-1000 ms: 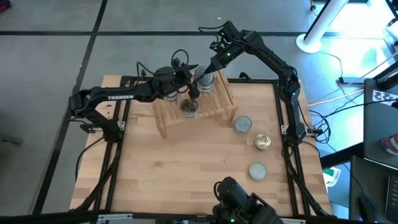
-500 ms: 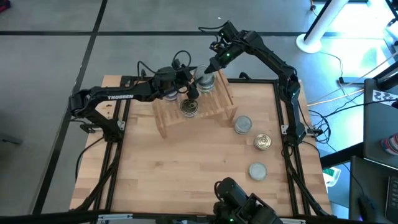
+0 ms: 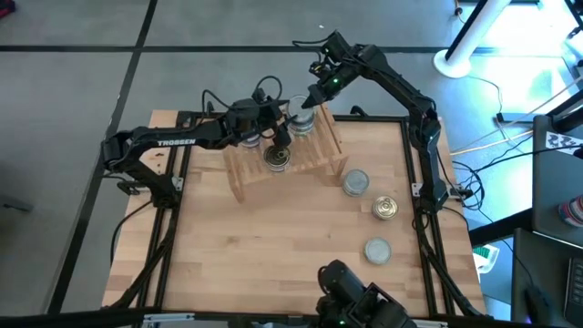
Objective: Stack canned seafood by type on shelf
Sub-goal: Stack the green tuna can on top of the green tuna can on the shelf
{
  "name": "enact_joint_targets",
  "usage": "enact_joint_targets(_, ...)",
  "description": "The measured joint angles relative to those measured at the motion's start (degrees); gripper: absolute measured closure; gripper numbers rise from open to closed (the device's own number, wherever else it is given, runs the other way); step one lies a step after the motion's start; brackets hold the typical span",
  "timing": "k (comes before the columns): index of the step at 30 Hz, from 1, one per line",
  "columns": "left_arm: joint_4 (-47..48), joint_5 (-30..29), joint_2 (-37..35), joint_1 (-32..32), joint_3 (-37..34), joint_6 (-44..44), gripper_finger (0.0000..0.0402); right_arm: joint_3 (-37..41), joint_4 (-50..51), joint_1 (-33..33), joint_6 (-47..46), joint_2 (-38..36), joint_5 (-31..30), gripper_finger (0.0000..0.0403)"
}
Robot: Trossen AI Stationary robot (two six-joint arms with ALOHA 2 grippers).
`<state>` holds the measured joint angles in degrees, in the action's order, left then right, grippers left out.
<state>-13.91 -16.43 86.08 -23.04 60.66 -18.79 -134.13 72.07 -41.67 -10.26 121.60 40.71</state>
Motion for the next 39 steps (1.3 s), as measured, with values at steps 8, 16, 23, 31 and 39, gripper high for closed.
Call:
enact_joint_targets(8, -0.4, -0.1, 0.0, 0.0, 0.0, 0.6, 0.0165, 0.0, 1.0, 0.0, -3.5, 0.0, -0.1, 0.021)
enact_joint_targets(16, -4.1, -0.1, 0.0, 0.0, 0.0, 0.6, 0.0165, 0.0, 3.4, -0.4, -5.9, 0.0, 0.6, 0.021)
enact_joint_targets(23, -3.4, -0.1, 0.0, -0.8, 0.0, 0.0, 0.0165, 0.0, 3.0, -0.4, -7.3, 0.0, 1.3, 0.021)
enact_joint_targets(31, 0.5, -0.1, -0.2, -1.0, 0.0, -1.1, 0.0165, 0.0, 1.2, -0.4, 1.7, 0.0, 0.2, 0.021)
enact_joint_targets(39, 0.6, 0.0, -0.2, -1.0, 0.0, -1.9, 0.0165, 0.0, 1.1, -0.3, 9.7, 0.0, -0.6, 0.0209)
